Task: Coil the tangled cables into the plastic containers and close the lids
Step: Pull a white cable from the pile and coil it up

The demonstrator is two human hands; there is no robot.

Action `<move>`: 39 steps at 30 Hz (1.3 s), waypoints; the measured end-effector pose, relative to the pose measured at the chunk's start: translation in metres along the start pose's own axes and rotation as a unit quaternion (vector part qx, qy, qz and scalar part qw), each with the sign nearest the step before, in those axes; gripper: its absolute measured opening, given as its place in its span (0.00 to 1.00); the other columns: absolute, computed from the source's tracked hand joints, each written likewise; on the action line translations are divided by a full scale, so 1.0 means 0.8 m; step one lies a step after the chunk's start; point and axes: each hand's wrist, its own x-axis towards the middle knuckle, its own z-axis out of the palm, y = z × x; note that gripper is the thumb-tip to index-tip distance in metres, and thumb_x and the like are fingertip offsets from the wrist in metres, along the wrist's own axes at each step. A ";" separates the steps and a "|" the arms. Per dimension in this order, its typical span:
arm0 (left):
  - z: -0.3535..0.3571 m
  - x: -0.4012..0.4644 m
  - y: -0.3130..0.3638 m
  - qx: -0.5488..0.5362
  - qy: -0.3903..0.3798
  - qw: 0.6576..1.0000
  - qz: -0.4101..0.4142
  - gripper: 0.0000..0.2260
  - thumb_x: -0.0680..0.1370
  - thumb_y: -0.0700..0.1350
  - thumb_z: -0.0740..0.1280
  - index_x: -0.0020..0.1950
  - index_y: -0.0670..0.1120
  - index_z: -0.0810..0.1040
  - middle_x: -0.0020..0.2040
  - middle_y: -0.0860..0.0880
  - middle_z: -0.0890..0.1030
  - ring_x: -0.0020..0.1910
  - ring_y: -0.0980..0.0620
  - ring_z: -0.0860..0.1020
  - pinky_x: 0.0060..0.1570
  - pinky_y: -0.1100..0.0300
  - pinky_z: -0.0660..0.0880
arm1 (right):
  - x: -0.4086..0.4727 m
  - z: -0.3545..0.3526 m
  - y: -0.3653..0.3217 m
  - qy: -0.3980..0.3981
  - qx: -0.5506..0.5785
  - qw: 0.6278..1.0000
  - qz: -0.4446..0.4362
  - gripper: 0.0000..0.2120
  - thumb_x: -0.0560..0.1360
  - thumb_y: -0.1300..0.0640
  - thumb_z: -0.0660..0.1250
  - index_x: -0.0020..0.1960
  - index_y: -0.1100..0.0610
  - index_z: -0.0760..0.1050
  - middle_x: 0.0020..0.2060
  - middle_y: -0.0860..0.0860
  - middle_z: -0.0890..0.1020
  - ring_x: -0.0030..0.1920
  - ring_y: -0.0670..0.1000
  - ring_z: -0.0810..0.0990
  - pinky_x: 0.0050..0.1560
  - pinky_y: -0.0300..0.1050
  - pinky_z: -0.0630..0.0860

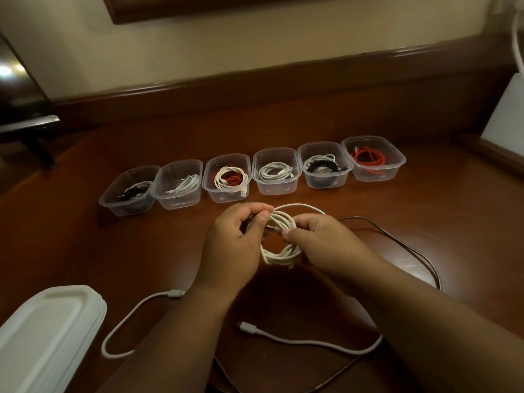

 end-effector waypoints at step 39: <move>-0.005 -0.006 -0.005 0.219 0.014 0.969 0.111 0.10 0.77 0.53 0.67 0.44 0.49 0.82 0.46 0.57 0.75 0.43 0.57 0.76 0.39 0.61 0.76 | 0.007 0.006 0.009 0.004 0.079 0.997 -0.024 0.10 0.82 0.56 0.60 0.52 0.54 0.80 0.37 0.49 0.82 0.39 0.48 0.80 0.42 0.46 0.75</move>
